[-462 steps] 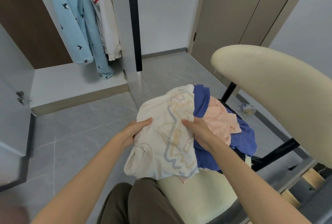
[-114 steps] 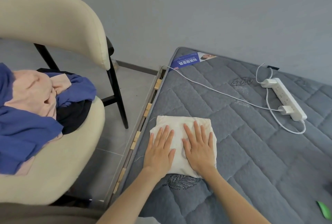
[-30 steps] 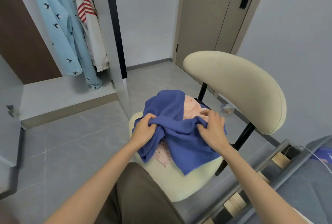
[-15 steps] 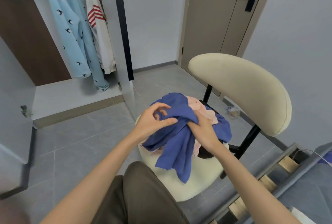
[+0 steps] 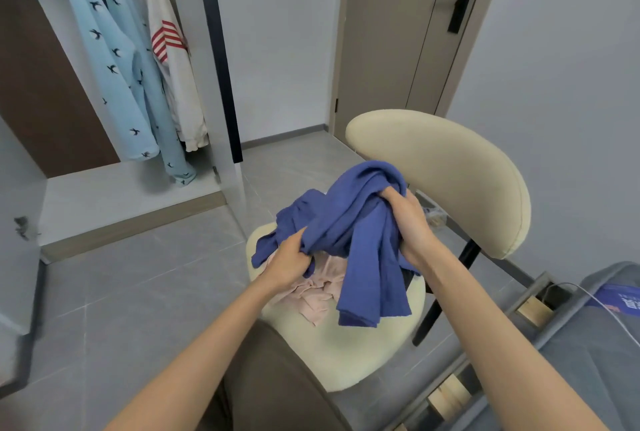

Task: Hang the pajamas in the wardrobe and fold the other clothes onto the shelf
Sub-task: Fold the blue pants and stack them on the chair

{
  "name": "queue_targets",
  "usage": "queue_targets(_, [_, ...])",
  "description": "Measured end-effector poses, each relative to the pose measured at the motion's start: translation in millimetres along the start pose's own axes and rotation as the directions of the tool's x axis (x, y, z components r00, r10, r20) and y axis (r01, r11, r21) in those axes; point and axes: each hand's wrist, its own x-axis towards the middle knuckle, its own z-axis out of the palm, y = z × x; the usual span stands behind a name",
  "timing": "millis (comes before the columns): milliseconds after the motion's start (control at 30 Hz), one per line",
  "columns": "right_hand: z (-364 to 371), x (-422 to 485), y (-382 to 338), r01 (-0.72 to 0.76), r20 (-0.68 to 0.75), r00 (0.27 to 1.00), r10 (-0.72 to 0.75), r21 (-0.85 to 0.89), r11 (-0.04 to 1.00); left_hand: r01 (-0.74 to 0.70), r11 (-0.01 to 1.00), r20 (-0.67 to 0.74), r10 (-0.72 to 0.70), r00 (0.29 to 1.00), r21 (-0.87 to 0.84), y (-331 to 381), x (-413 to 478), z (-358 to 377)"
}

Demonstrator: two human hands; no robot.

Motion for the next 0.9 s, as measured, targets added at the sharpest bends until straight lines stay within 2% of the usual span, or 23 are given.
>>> queue_targets(33, [-6,0,3,0.077,-0.05,0.995,-0.087,-0.17,0.982,0.038,0.998,-0.031,-0.04,0.999,-0.039,3,0,-4])
queue_targets(100, [-17,1,14,0.172,-0.076,0.968,-0.241,-0.504,0.847,0.088,0.991,-0.134,-0.101,0.986,-0.101,11,0,-14])
queue_targets(133, [-20,2,20,0.185,-0.056,0.961,-0.27,-0.595,0.782,0.096,0.988,-0.18,-0.116,0.977,-0.121,15,0,-20])
queue_targets(200, [-19,0,28,0.22,0.038,0.967,-0.251,-0.615,0.757,0.082,0.987,-0.194,-0.108,0.975,-0.137,24,3,-26])
queue_targets(233, [-15,0,32,0.266,0.131,0.963,-0.236,-0.6,0.754,0.07,0.99,-0.164,-0.09,0.982,-0.12,28,5,-28])
queue_targets(333, [4,-2,44,0.476,0.472,0.863,-0.18,-0.64,0.603,0.037,0.999,-0.089,-0.039,0.995,-0.018,44,9,-26])
queue_targets(367, [10,-3,47,0.496,0.513,0.846,-0.145,-0.656,0.57,0.021,1.0,-0.078,-0.02,0.997,0.006,50,10,-25])
queue_targets(433, [18,-6,52,0.451,0.482,0.871,-0.097,-0.704,0.548,-0.01,1.0,-0.068,0.012,0.998,0.022,57,8,-25])
queue_targets(500, [19,-7,54,0.434,0.436,0.89,-0.134,-0.721,0.54,-0.047,0.997,-0.069,0.051,0.996,0.057,58,6,-30])
queue_targets(567, [19,-9,51,0.385,0.342,0.919,-0.196,-0.671,0.633,-0.068,0.994,-0.058,0.073,0.996,0.088,54,3,-39])
queue_targets(633, [18,-10,40,0.335,0.245,0.94,-0.239,-0.519,0.786,-0.057,0.992,-0.017,0.06,0.998,0.114,47,-2,-47])
queue_targets(700, [18,-8,28,0.301,0.213,0.948,-0.235,-0.367,0.88,-0.035,0.981,0.047,0.026,0.999,0.191,40,-7,-50])
queue_targets(767, [18,-2,21,0.208,0.104,0.977,-0.188,-0.236,0.949,-0.041,0.969,0.083,0.022,0.996,0.244,30,-12,-50])
queue_targets(833, [15,5,17,0.077,-0.076,0.993,-0.086,-0.11,0.991,-0.016,0.959,0.058,-0.001,0.998,0.285,18,-15,-51])
queue_targets(900, [7,12,18,0.03,-0.186,0.981,-0.048,-0.098,0.995,0.03,0.955,0.036,-0.042,0.998,0.294,9,-18,-55])
